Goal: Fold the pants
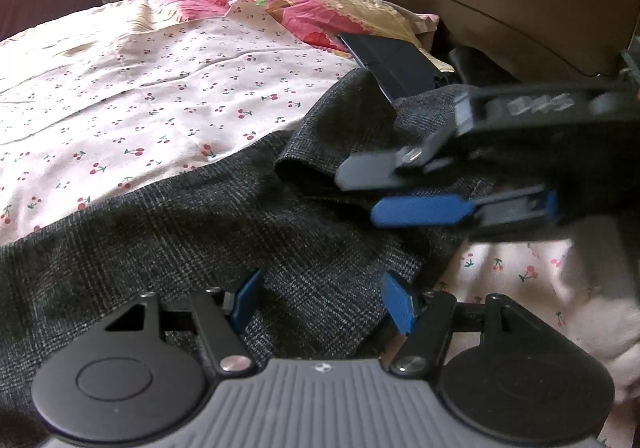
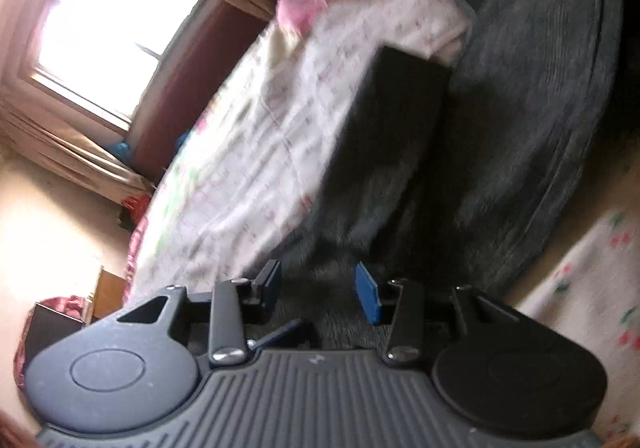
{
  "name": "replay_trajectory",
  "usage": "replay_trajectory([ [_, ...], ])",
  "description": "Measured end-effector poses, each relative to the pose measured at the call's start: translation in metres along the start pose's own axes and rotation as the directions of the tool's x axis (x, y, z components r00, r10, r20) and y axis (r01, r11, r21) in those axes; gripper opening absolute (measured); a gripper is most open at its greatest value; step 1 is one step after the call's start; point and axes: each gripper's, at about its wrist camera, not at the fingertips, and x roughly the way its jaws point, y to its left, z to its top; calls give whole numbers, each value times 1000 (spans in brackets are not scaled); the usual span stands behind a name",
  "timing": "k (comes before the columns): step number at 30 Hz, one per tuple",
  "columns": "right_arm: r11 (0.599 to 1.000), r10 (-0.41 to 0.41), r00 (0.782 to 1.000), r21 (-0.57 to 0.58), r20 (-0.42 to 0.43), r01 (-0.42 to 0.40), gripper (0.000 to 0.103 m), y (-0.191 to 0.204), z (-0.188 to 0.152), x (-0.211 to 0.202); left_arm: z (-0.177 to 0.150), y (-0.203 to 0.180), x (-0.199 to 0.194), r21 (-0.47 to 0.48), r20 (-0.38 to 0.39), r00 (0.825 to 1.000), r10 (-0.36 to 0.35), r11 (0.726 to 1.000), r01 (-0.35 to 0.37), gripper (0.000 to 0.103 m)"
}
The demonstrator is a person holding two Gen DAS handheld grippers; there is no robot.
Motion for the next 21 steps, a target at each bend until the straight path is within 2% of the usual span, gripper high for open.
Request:
replay_trajectory([
  [8,999,-48,992,27,115,45,43,-6,9,4,-3,0,-2,-6,7,1000,-5,1000,5,78],
  [11,995,-62,984,83,165,48,44,-15,13,4,-3,1,-1,-12,11,1000,-9,1000,9,79],
  [14,994,-54,983,102,173,37,44,-18,16,6,-2,2,0,-11,11,1000,-10,1000,10,79],
  [15,995,-42,986,91,163,27,38,-17,16,8,-3,2,0,-10,10,1000,-10,1000,10,79],
  [16,997,-25,989,80,148,14,19,-17,16,9,-2,1,-1,-10,8,1000,-10,1000,10,79],
  [17,996,-6,991,86,131,-5,8,-18,17,10,-1,1,-1,-10,5,1000,-10,1000,10,79],
  [19,995,33,992,87,121,-44,5,-18,22,5,1,1,-1,-6,0,1000,-7,1000,7,79],
  [21,998,58,986,27,157,-63,5,-12,33,-13,5,-2,0,5,-1,1000,-3,1000,3,79],
])
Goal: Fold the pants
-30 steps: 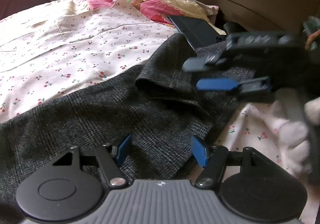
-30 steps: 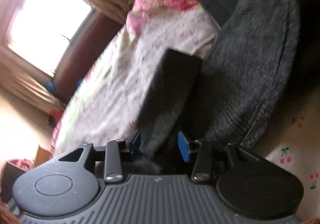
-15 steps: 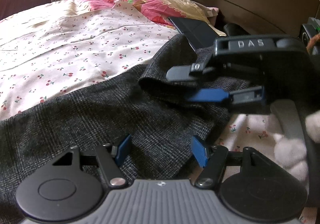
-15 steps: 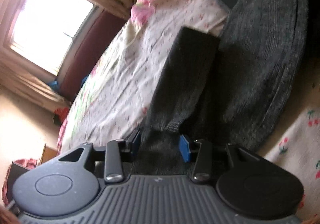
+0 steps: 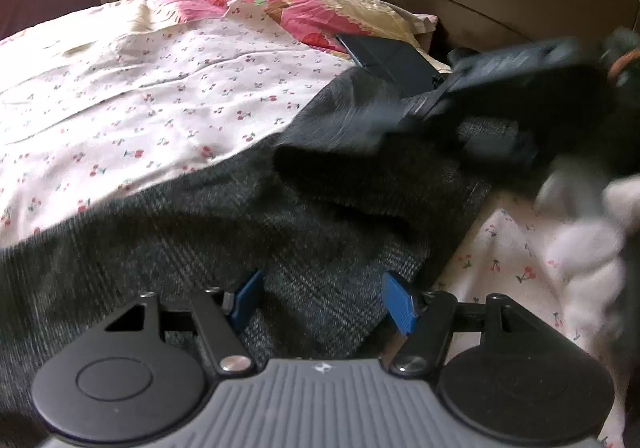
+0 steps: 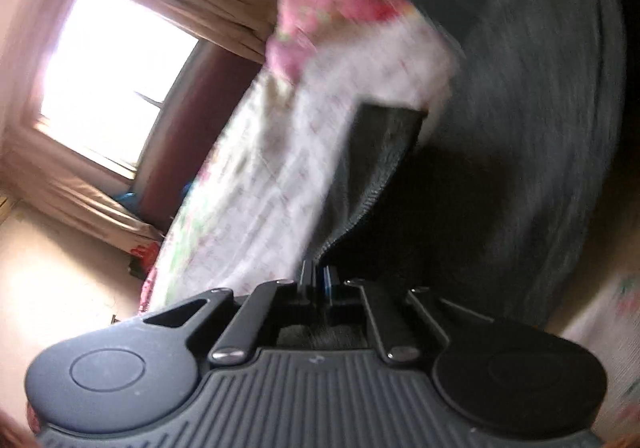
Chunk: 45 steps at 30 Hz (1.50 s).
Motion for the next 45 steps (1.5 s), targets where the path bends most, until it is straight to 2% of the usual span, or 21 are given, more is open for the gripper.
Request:
replay_trajectory([
  [2,997,15,998,-72,53,-11,5,8,21,-23,5,-4,2,12,2,1000,-1,1000,1,79],
  [5,983,-6,993,-179,119,27,5,15,52,-60,14,-16,5,29,7,1000,-18,999,18,79],
  [9,939,-132,974,-290,187,183,5,9,82,-98,23,-39,14,94,1,999,-45,995,45,79],
  [11,923,-189,959,-297,209,247,5,-4,90,-106,26,-51,18,130,-10,998,-56,990,56,79],
  [14,916,-250,952,-277,175,291,5,-24,93,-103,26,-65,22,177,-31,997,-68,982,73,79],
  [16,927,-244,962,-260,126,269,7,-33,89,-98,26,-70,25,203,-43,997,-70,976,77,79],
  [19,967,-160,983,-188,85,173,12,-48,84,-94,23,-74,29,217,-66,996,-66,973,79,79],
  [22,984,-108,993,-141,47,114,22,-53,85,-80,23,-75,31,221,-75,995,-62,972,77,79],
  [24,972,-152,987,-177,44,157,19,-47,84,-70,21,-75,29,223,-75,995,-61,972,76,79],
  [25,963,-175,984,-199,43,180,13,-43,86,-64,20,-76,27,222,-73,996,-60,972,75,79],
  [26,961,-171,984,-215,41,176,11,-38,87,-61,21,-75,27,222,-70,996,-60,972,74,79],
  [28,964,-113,993,-238,45,120,9,-23,94,-59,24,-73,28,222,-62,996,-58,973,70,79],
  [30,957,-17,997,-289,78,39,9,2,101,-65,26,-72,27,213,-54,997,-54,975,64,79],
  [32,926,72,990,-376,125,-20,9,25,102,-77,28,-69,27,201,-51,997,-54,977,63,79],
  [34,894,92,987,-447,133,-23,9,39,100,-83,28,-68,29,201,-52,997,-52,978,61,80],
  [35,889,69,990,-459,121,-6,9,37,99,-82,27,-67,30,197,-59,997,-54,978,65,80],
  [37,895,-49,994,-437,95,86,9,19,96,-73,24,-66,33,187,-66,996,-60,980,72,80],
  [40,884,-272,960,-377,70,277,9,-22,94,-58,20,-66,35,190,-74,995,-63,979,76,80],
  [41,890,-291,955,-349,61,294,9,-33,94,-58,19,-67,35,195,-76,995,-64,978,77,80],
  [43,915,-267,962,-298,58,272,8,-45,96,-64,19,-67,36,202,-83,995,-62,976,78,81],
  [45,907,-273,959,-312,71,282,8,-41,96,-66,21,-67,37,205,-87,994,-64,976,80,82],
])
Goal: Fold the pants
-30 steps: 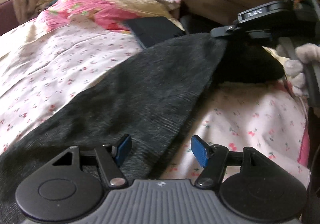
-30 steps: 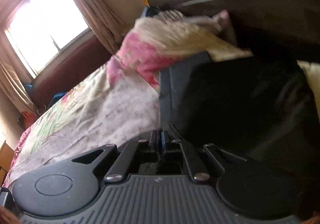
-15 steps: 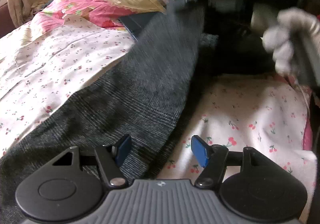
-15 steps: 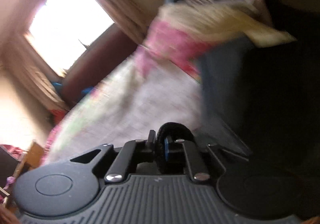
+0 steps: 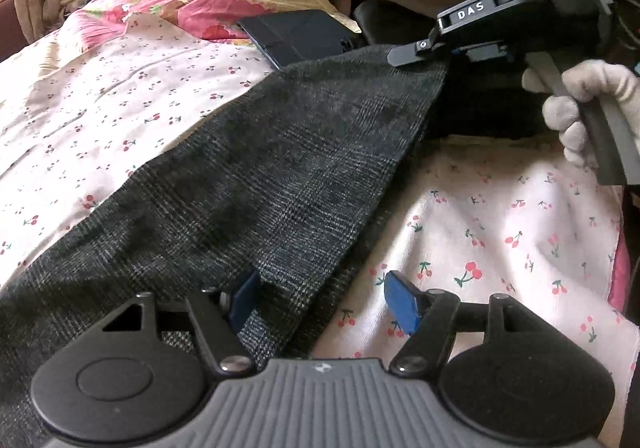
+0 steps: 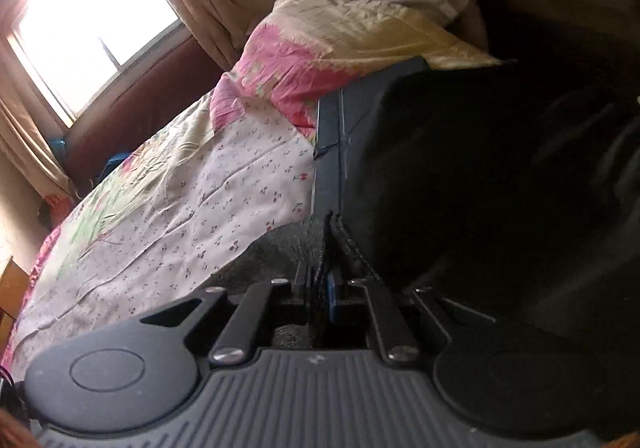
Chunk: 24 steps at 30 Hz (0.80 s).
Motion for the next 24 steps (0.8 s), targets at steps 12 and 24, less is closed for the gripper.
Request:
replay_trajectory([
  [12,999,-47,993,29,106,45,52,5,-6,-54,-4,0,-5,19,-3,1000,-4,1000,4,84],
  [24,956,123,992,272,-22,-113,49,7,-60,24,-39,5,-38,-23,-15,999,29,999,-29,84],
])
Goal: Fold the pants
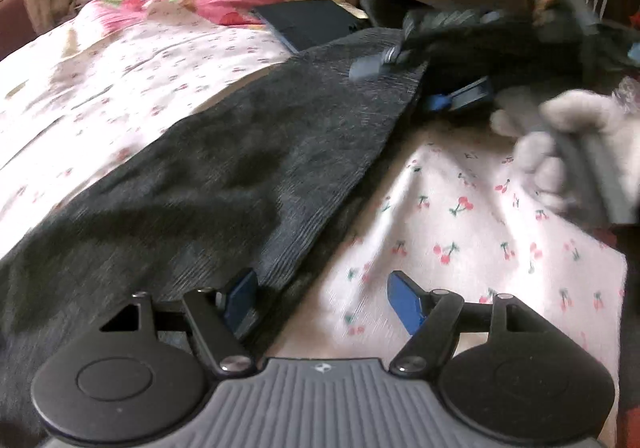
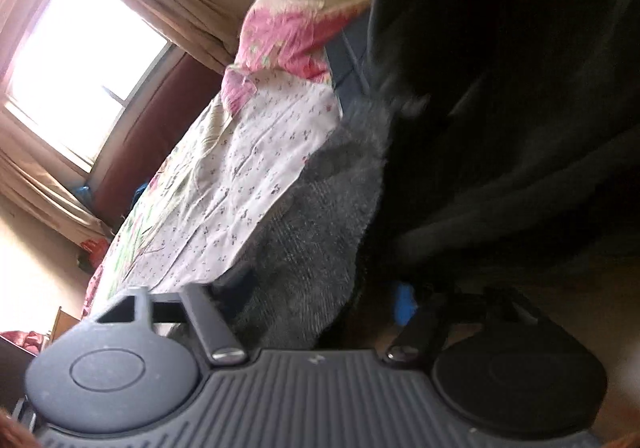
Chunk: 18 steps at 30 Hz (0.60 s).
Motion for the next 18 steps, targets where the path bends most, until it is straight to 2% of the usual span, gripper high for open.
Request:
replay_trajectory([
  [1,999,-11,1000,39,-15,12,15,-4,1,9,-3,2,-4,-14,7,1000,6,1000,-6,84],
  [2,995,-8,999,100,-34,11,8,-9,1,16,-7,5,-9,-27,16,1000,13,1000,-13,84],
  [4,989,19,1000,149,-14,-17,9,-11,-1,14,-13,12,-17,-51,36,999,27,998,-26,84],
  [8,997,17,999,70,31,-19,8,18,1,1,-24,30,-36,-119,86,995,55,992,-44,84],
  [10,1000,6,999,-10,41,-5,8,44,2,0,-32,42,-50,-159,120,990,74,986,-55,84],
  [12,990,-6,999,-141,54,14,8,83,2,3,-40,55,-65,-204,151,983,106,976,-74,84],
  [14,961,6,999,-277,44,7,8,131,-6,11,-53,72,-84,-254,172,972,158,961,-111,84],
  [16,916,41,999,-400,-2,-38,8,183,-21,25,-71,91,-108,-318,189,960,206,938,-138,84],
  [18,836,71,996,-541,-56,-90,8,242,-50,43,-90,107,-131,-374,197,944,266,910,-178,84],
])
